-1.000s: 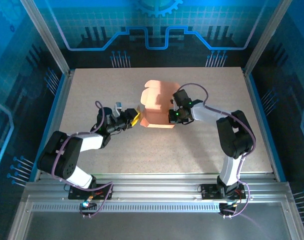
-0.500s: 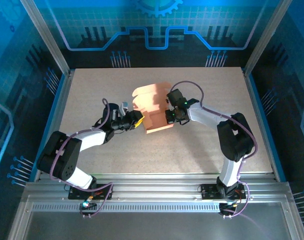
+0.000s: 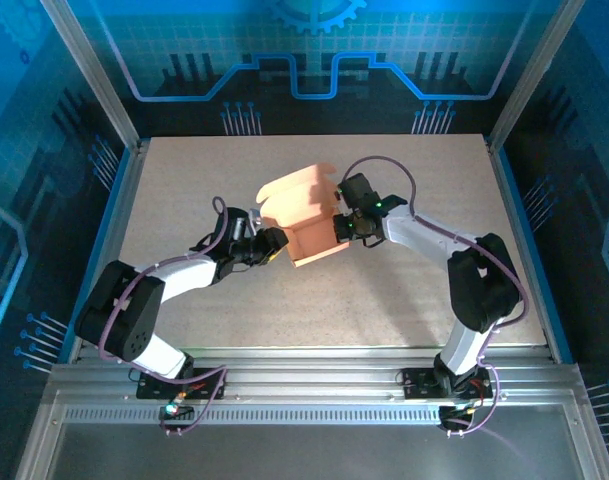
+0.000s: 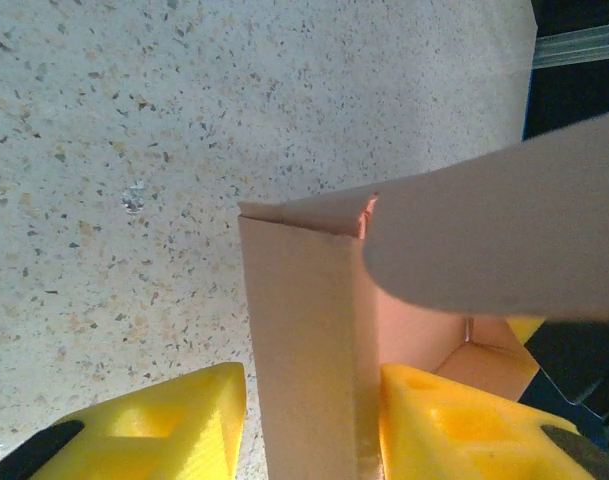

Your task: Fold the paper box

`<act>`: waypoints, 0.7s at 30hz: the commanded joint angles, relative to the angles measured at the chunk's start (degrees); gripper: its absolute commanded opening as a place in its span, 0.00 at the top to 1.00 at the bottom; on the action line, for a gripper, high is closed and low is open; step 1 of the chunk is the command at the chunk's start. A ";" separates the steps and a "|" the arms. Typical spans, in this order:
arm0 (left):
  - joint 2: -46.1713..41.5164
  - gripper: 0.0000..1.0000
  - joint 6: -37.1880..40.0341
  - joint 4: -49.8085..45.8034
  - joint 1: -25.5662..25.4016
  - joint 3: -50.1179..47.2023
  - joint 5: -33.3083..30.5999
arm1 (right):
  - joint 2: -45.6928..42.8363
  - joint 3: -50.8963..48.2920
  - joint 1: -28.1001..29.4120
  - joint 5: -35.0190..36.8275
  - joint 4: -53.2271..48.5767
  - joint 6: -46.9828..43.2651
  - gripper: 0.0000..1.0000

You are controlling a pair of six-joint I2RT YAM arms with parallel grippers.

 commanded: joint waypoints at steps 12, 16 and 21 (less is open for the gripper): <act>3.16 0.65 0.75 -6.28 -0.49 3.30 -0.59 | -0.87 3.92 6.25 13.72 -1.83 -4.41 1.00; 3.94 0.72 -0.27 -6.34 -1.04 3.47 -2.45 | 0.17 5.52 9.37 23.47 -3.28 -1.99 1.00; 5.20 0.76 -0.54 -6.67 -1.39 4.22 -4.65 | 3.02 9.10 14.16 30.26 -5.75 3.53 1.00</act>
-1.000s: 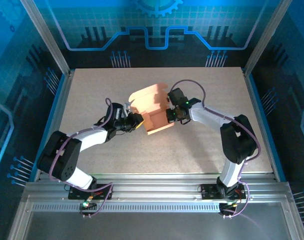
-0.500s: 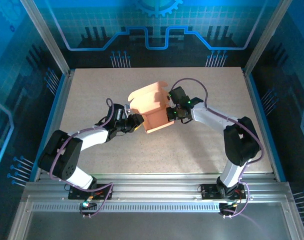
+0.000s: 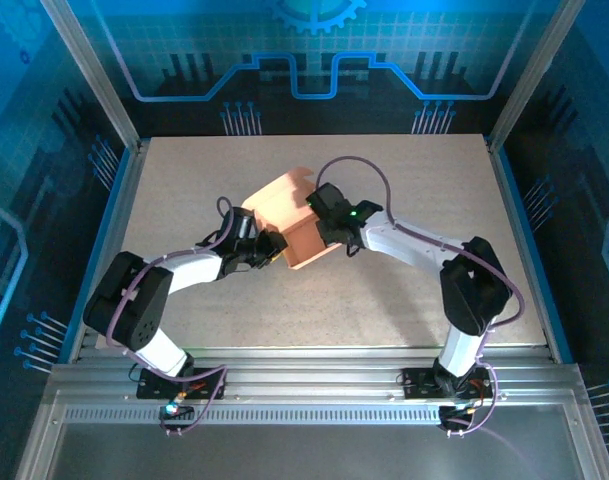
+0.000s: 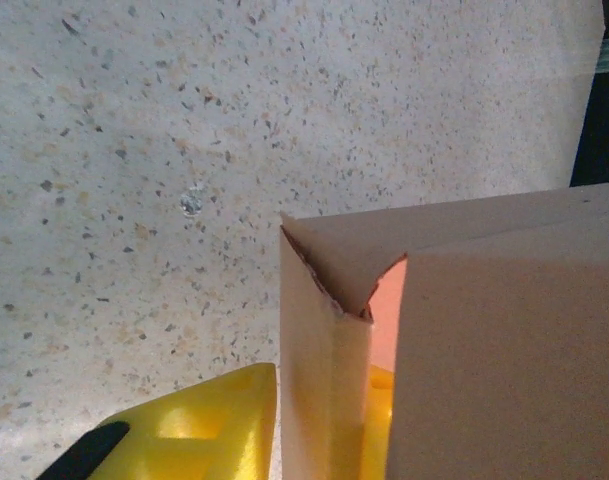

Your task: Fold the paper box

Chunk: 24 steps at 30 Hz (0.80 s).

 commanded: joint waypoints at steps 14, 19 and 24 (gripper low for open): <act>1.22 1.00 -2.19 -3.11 -1.02 2.03 -8.31 | 5.57 9.07 9.22 13.73 -3.77 8.49 0.96; 1.21 1.00 -1.23 -2.29 -1.00 1.36 -8.78 | 4.48 8.93 9.26 13.53 -3.52 7.47 0.66; 1.31 1.00 -1.07 -2.22 -0.99 0.96 -9.02 | 2.48 9.09 9.04 12.32 -4.13 7.06 0.40</act>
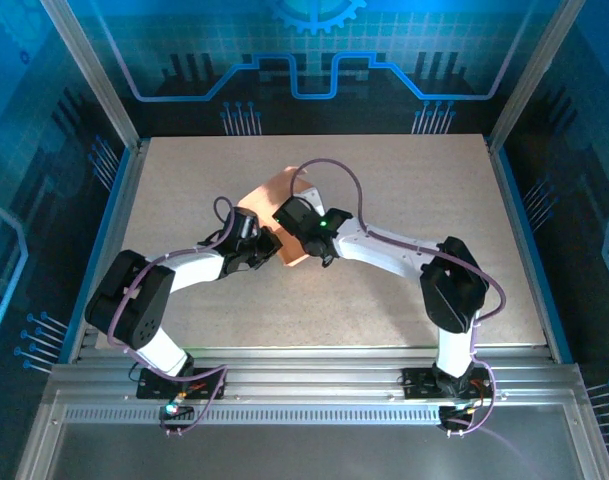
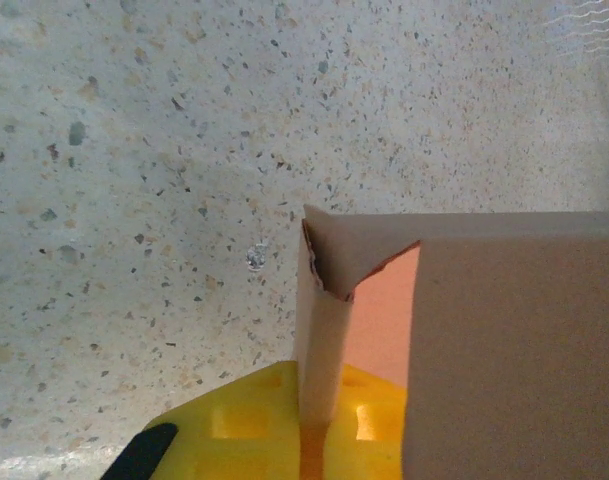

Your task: Fold the paper box

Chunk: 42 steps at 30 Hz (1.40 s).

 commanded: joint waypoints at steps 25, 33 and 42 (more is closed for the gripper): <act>-0.38 1.00 2.75 13.18 3.40 -1.13 12.00 | -22.32 -29.99 -35.44 -63.32 29.06 15.18 0.20; -1.34 1.00 5.57 10.42 3.33 4.21 17.63 | -19.17 -36.12 -35.31 -72.49 52.08 22.36 0.17; -0.93 1.00 12.92 -4.18 3.79 9.22 10.70 | -25.84 -24.52 -23.62 -37.78 22.65 -6.28 0.13</act>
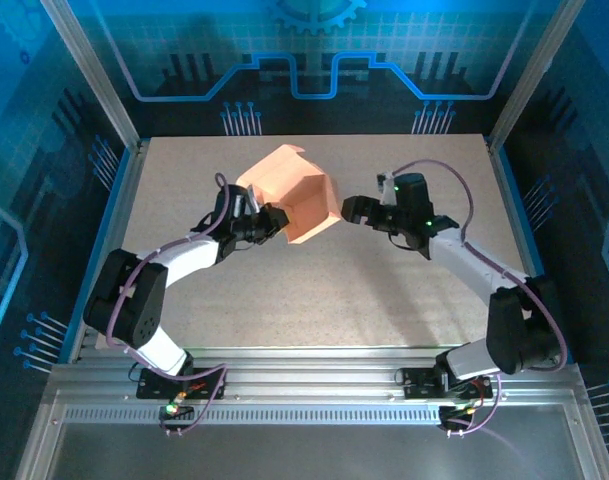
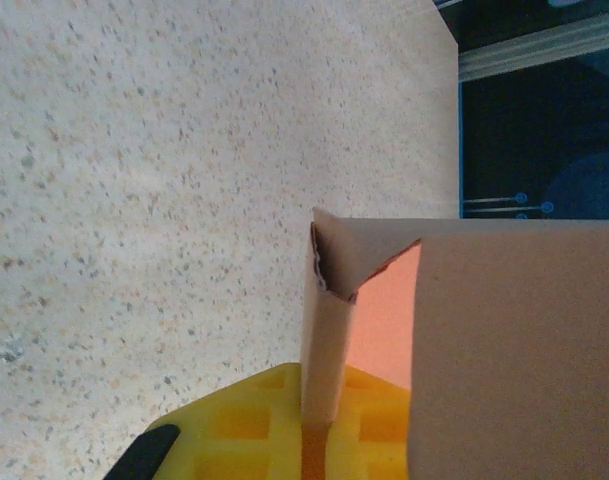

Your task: Fold the paper box

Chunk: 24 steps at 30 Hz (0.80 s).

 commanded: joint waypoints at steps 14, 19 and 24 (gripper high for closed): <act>-1.61 1.00 4.49 -6.24 0.12 0.05 -2.33 | 2.18 9.29 2.57 23.56 -17.56 -8.21 0.12; -1.70 1.00 4.90 -7.39 0.43 -0.16 -3.20 | -2.29 5.45 -1.37 18.05 -15.12 -5.23 0.14; -1.53 1.00 4.92 -8.50 0.48 0.23 -4.17 | -6.25 5.83 5.22 16.95 -10.49 -11.85 0.15</act>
